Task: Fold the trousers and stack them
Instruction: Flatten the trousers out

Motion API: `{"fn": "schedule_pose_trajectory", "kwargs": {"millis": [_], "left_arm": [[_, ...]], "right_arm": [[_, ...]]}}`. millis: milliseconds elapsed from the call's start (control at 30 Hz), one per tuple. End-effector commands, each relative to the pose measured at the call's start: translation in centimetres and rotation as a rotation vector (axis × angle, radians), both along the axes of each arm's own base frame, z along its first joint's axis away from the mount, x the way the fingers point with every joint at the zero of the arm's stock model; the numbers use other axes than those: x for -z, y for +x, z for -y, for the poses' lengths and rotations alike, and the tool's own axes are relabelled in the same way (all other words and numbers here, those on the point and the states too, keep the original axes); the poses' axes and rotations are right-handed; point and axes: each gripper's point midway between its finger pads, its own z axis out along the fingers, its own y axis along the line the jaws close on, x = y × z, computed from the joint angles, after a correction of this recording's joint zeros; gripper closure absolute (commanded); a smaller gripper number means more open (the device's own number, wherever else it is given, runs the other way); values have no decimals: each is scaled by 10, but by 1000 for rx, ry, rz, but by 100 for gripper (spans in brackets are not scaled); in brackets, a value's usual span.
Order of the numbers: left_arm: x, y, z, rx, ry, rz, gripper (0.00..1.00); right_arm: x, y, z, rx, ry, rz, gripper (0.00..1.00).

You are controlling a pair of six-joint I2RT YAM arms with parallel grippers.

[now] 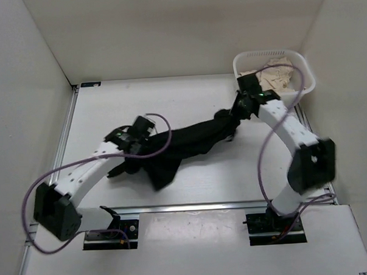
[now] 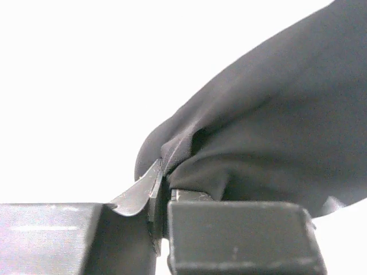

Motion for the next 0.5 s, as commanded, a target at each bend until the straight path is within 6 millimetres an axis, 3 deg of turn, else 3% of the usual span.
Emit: {"fn": "schedule_pose_trajectory", "kwargs": {"millis": [0, 33, 67, 100, 167, 233, 333, 367, 433, 467], "left_arm": [[-71, 15, -49, -170, 12, 289, 86], [-99, 23, -55, -216, -24, 375, 86], [-118, 26, -59, -241, -55, 434, 86], [-140, 31, -64, -273, -84, 486, 86], [-156, 35, -71, -304, -110, 523, 86], [-160, 39, -77, -328, -134, 524, 86], [-139, 52, -71, -318, -168, 447, 86], [-132, 58, -67, -311, -182, 421, 86], [-106, 76, -59, -303, -213, 326, 80], [-98, 84, -58, -308, -215, 304, 76]], "right_arm": [[-116, -31, 48, 95, -191, 324, 100], [-139, -57, 60, 103, -225, 356, 100], [-163, -76, 60, 103, -222, 410, 100], [-165, -97, 67, 111, -285, 391, 100], [-177, -115, 71, 119, -295, 410, 100], [-183, -126, 70, 127, -274, 418, 100], [-177, -110, 56, 89, -270, 418, 100], [-165, -97, 50, 75, -288, 382, 100], [-169, -71, 51, 79, -289, 371, 100], [-151, -50, 42, 70, -298, 315, 100]]}}
